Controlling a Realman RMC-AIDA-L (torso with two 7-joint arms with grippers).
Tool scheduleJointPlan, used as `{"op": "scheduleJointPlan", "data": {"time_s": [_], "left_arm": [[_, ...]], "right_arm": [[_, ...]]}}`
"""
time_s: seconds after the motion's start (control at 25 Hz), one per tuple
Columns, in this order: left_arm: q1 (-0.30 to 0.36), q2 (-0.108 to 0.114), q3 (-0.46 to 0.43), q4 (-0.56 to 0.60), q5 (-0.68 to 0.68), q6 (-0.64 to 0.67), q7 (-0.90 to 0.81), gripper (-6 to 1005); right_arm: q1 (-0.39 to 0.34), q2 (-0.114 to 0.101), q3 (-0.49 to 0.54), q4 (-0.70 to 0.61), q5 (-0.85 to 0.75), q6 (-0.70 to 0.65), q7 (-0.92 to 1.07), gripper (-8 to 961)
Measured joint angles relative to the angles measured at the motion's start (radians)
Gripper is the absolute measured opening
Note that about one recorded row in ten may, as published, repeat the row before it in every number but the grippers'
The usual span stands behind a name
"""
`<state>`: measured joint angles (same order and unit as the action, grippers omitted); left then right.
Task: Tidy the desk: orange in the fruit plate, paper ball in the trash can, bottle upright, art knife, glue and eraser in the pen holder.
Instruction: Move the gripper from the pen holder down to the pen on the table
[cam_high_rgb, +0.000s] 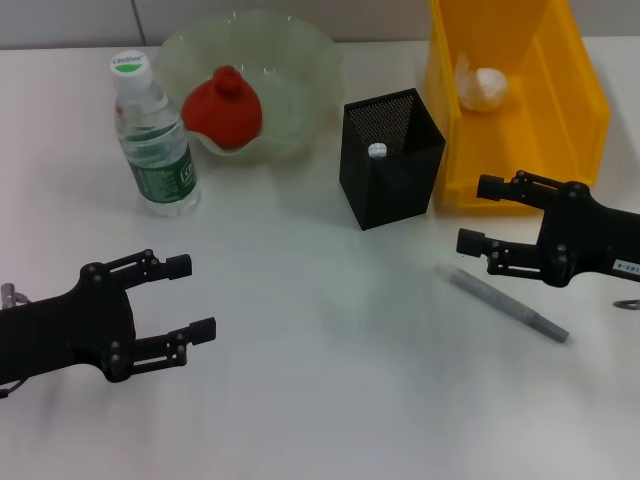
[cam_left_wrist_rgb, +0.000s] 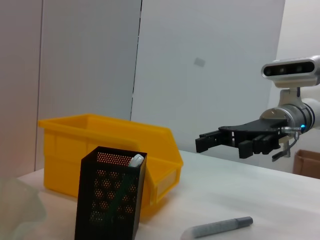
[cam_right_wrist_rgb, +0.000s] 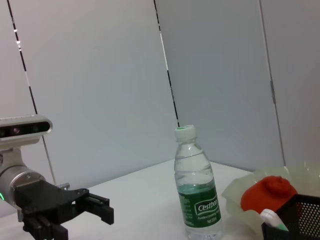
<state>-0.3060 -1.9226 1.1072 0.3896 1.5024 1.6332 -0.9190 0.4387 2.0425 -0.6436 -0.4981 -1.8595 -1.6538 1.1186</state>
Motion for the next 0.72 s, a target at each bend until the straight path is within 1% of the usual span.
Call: {"op": "scheduleJointPlan", "data": {"time_s": [0.16, 0.28, 0.4, 0.44, 0.48, 0.56, 0.64, 0.72], "left_arm": [[-0.001, -0.002, -0.003, 0.0, 0.0, 0.0, 0.0, 784], [-0.001, -0.002, -0.003, 0.0, -0.001, 0.0, 0.0, 784], [-0.001, -0.002, -0.005, 0.0, -0.003, 0.0, 0.0, 784], [-0.001, -0.005, -0.017, 0.0, -0.002, 0.0, 0.0, 784], [-0.001, -0.005, -0.018, 0.0, -0.002, 0.0, 0.0, 784], [-0.001, -0.005, -0.018, 0.0, -0.002, 0.0, 0.0, 784], [-0.001, -0.005, -0.018, 0.0, -0.004, 0.001, -0.003, 784], [-0.001, -0.006, -0.024, 0.0, -0.004, 0.003, -0.004, 784]], "right_arm": [[-0.007, -0.003, -0.007, -0.075, -0.011, -0.007, 0.094, 815], [-0.006, -0.004, -0.01, -0.154, -0.056, -0.026, 0.189, 815], [0.0, -0.004, -0.01, -0.25, -0.124, -0.054, 0.297, 815], [0.003, -0.002, -0.01, -0.31, -0.162, -0.07, 0.359, 815], [0.003, -0.002, -0.01, -0.31, -0.162, -0.07, 0.359, 815], [0.007, -0.001, -0.01, -0.36, -0.191, -0.091, 0.408, 815], [0.022, -0.005, -0.01, -0.42, -0.235, -0.128, 0.476, 815], [0.029, -0.007, -0.01, -0.439, -0.254, -0.139, 0.497, 815]]}}
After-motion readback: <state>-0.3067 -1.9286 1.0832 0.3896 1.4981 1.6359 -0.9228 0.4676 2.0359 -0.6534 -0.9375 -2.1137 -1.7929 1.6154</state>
